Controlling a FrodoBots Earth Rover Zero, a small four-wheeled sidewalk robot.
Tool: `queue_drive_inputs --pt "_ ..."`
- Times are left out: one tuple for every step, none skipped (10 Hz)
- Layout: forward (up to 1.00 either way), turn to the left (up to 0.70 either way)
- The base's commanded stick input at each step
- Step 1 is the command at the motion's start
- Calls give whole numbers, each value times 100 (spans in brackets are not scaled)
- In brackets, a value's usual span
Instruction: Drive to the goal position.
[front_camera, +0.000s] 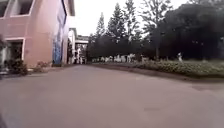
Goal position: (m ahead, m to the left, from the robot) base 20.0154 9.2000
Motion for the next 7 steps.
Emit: queue_drive_inputs --pt "100 0" --pt "100 0" --pt "100 0" --pt "100 0" --pt "100 0" --pt "100 0" --pt "100 0"
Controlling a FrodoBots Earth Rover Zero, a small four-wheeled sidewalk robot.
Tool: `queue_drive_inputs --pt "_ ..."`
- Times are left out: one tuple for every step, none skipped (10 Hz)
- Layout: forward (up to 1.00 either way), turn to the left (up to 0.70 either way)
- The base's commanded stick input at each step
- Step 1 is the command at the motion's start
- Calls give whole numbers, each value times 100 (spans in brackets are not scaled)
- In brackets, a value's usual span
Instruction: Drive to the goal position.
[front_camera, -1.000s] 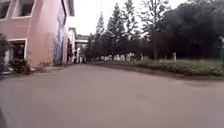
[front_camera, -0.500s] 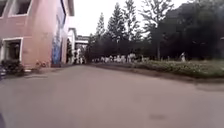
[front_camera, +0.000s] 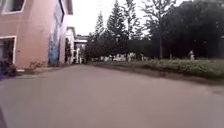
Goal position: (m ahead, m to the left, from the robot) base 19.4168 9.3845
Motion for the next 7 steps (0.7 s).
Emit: queue_drive_inputs --pt "100 0" --pt "100 0" --pt "100 0" --pt "100 0" --pt "100 0" --pt "100 0" --pt "100 0"
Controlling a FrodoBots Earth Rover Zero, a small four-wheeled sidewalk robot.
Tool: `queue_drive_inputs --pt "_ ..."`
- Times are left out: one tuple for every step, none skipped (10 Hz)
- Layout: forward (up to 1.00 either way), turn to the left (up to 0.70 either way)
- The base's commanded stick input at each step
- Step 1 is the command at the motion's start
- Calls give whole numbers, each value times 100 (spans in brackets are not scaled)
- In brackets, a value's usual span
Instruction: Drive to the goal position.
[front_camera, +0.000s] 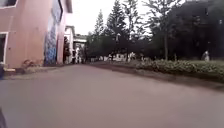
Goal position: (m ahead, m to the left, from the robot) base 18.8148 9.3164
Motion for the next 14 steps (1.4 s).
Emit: queue_drive_inputs --pt "100 0" --pt "100 0" --pt "100 0" --pt "100 0" --pt "100 0" --pt "100 0" --pt "100 0" --pt "100 0" --pt "100 18" --pt "100 27" --pt "100 5" --pt "100 0" --pt "100 0" --pt "100 0"
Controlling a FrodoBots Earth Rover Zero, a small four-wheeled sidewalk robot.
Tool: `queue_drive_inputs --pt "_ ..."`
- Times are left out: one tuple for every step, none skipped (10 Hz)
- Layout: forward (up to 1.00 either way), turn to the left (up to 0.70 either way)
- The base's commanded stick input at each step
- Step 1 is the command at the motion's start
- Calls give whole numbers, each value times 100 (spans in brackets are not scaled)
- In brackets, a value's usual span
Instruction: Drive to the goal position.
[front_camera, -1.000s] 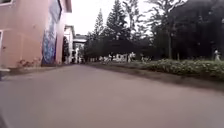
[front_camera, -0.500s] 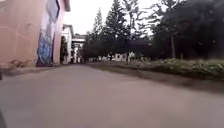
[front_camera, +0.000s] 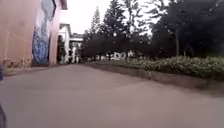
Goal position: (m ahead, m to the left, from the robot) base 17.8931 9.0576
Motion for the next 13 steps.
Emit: queue_drive_inputs --pt "100 0" --pt "100 0" --pt "100 0" --pt "100 0" --pt "100 0" --pt "100 0" --pt "100 0" --pt "100 0" --pt "100 0" --pt "100 0" --pt "100 0" --pt "100 0" --pt "100 0"
